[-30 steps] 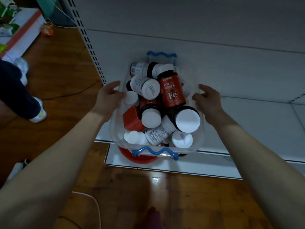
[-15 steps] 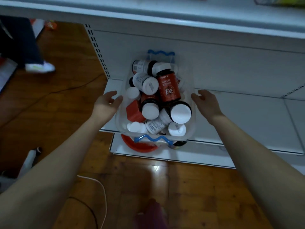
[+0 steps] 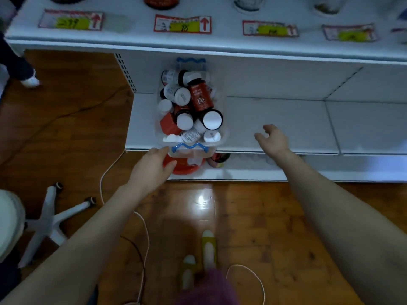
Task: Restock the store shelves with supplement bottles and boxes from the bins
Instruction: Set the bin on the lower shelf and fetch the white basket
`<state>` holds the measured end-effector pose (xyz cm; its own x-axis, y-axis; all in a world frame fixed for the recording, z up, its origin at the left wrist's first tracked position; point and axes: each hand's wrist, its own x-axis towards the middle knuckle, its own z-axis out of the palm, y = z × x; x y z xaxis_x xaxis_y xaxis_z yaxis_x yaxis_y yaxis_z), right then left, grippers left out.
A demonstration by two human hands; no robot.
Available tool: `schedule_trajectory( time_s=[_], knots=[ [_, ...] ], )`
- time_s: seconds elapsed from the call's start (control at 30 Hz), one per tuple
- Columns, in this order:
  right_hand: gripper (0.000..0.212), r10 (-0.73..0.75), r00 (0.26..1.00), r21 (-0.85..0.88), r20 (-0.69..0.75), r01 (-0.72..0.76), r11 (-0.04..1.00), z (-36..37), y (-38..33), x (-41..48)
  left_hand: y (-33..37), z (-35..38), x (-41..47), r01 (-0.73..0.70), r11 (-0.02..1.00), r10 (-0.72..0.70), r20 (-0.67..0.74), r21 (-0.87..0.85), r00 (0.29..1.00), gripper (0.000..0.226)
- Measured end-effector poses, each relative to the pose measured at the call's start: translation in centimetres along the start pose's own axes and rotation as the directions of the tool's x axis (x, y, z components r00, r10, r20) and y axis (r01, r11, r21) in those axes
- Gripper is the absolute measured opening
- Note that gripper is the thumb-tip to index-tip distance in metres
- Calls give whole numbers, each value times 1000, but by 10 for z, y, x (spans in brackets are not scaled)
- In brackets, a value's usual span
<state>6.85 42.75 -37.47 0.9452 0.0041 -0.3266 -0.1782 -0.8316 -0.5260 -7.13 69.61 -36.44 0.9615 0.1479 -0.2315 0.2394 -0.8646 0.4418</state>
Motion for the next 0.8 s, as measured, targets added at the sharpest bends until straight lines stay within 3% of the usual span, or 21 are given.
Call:
schedule_trajectory(
  time_s=[0.27, 0.43, 0.8],
  knots=[
    [44, 101, 982, 35, -158, -97, 995, -92, 35, -95, 94, -24, -42, -311, 950, 302, 157, 34, 940, 41],
    [44, 222, 947, 74, -230, -210, 975, -160, 82, -141, 174, -21, -51, -433, 899, 403, 252, 75, 880, 37],
    [45, 409, 762, 197, -501, -360, 912, -343, 246, -197, 449, 28, -33, -769, 637, 703, 379, 42, 603, 43]
  ],
)
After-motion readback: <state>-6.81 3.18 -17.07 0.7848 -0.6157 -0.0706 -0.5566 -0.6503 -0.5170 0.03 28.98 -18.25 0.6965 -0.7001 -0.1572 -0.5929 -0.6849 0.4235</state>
